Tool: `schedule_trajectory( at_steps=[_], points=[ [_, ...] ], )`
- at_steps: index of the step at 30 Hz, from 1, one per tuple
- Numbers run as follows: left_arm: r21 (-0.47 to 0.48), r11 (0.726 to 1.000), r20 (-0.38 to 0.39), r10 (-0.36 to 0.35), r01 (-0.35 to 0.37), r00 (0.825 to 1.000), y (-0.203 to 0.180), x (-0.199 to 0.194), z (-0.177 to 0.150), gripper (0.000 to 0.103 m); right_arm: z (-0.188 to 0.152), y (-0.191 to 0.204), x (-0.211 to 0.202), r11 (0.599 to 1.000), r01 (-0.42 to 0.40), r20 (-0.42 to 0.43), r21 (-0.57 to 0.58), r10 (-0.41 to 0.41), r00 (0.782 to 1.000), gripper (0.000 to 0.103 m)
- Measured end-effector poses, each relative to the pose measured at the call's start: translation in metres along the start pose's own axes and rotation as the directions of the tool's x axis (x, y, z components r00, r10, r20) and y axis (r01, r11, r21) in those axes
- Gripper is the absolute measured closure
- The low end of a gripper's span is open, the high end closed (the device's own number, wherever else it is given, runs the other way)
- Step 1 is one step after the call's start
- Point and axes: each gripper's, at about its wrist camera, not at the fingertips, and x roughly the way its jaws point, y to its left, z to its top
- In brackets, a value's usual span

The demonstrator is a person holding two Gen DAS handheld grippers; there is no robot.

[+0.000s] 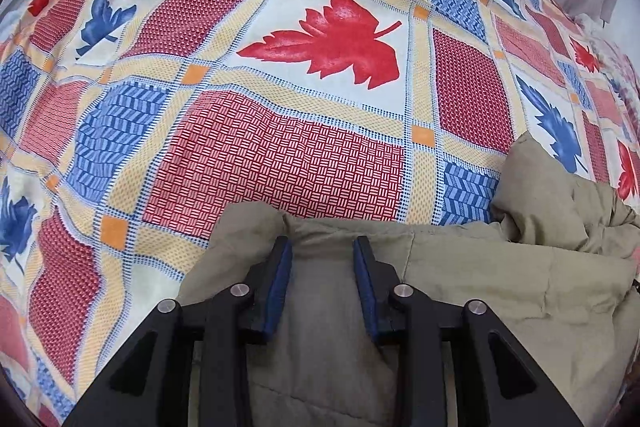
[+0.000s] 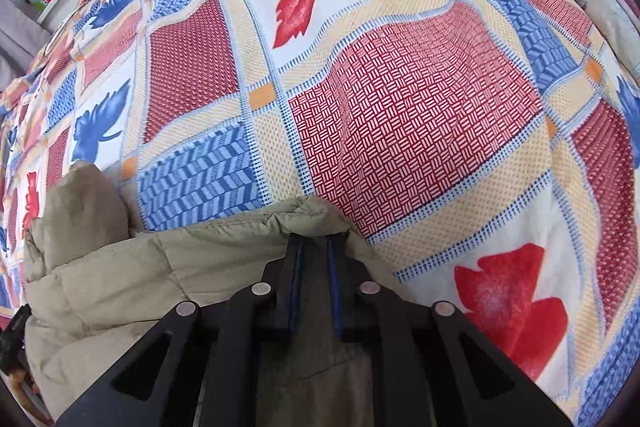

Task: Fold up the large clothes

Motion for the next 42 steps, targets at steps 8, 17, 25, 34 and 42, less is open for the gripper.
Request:
schedule_trajectory(
  at_steps=[8,17,25,34,42],
  points=[
    [0.008,1.0,0.003,0.009,-0.009,1.0,0.013,-0.037,-0.017,0.017,-0.027,0.008,-0.049,0.999,-0.041,0.043,-0.007,0.041,0.998,0.088],
    [0.036,0.999,-0.013,0.028,-0.028,1.0,0.017,-0.064,-0.047,0.0,-0.068,0.027,-0.08,0.993,-0.116,0.011,0.013,0.115,0.993,0.088],
    [0.007,1.0,-0.077,0.008,-0.008,0.997,0.034,-0.08,-0.078,0.0,-0.112,0.042,-0.093,0.985,-0.169,-0.058,0.043,0.171,0.984,0.081],
    [0.037,0.999,-0.116,-0.018,0.022,0.993,0.052,-0.092,-0.102,0.0,-0.15,0.068,-0.104,0.971,-0.231,-0.122,0.053,0.236,0.964,0.051],
    [0.067,0.997,-0.144,-0.019,0.029,0.989,0.057,-0.092,-0.11,0.0,-0.175,0.102,-0.101,0.96,-0.279,-0.173,0.032,0.281,0.944,0.038]
  ],
)
